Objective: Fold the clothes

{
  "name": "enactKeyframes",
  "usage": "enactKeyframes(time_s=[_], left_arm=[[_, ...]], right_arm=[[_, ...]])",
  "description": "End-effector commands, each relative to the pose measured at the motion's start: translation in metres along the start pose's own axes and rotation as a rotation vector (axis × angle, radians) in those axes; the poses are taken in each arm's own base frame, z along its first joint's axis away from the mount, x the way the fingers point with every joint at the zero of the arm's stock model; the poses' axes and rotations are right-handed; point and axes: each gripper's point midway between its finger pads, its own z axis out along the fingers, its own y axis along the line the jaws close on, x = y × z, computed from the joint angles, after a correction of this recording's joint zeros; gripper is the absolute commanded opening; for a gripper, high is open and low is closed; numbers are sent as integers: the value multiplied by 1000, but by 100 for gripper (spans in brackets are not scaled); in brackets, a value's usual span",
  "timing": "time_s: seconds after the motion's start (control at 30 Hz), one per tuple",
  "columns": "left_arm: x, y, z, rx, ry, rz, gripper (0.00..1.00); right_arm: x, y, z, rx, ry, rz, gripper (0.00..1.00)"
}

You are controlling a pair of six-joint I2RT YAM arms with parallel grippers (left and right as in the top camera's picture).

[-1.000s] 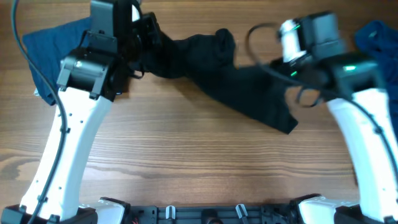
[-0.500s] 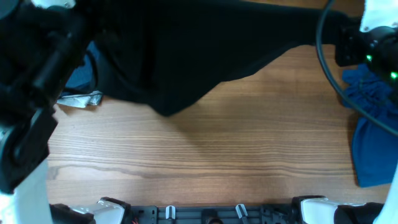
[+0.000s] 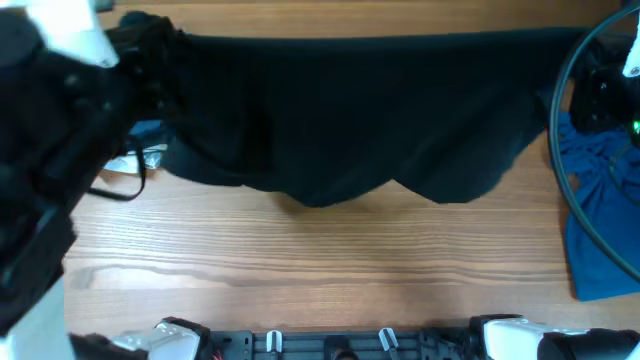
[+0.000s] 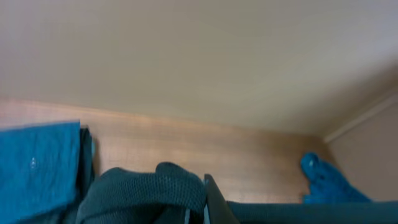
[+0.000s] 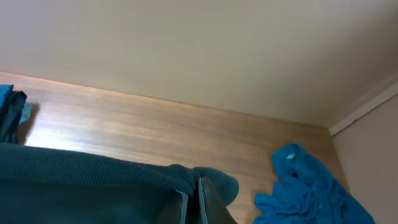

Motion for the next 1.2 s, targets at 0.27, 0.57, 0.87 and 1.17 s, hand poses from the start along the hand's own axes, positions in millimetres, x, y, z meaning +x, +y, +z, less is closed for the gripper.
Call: enactKeyframes(time_s=[0.27, 0.57, 0.87, 1.17], left_arm=[[-51, 14, 161, -40, -125, 0, 4], [-155, -8, 137, 151, -543, 78, 4], [4, 86, 250, -203, 90, 95, 4], [194, 145, 289, -402, 769, -37, 4]], right_arm=[[-31, -14, 62, 62, -40, -47, 4], [-114, -42, 150, 180, -317, -171, 4], [50, -8, 252, -202, 253, -232, 4], [202, 17, 284, -345, 788, -39, 4]])
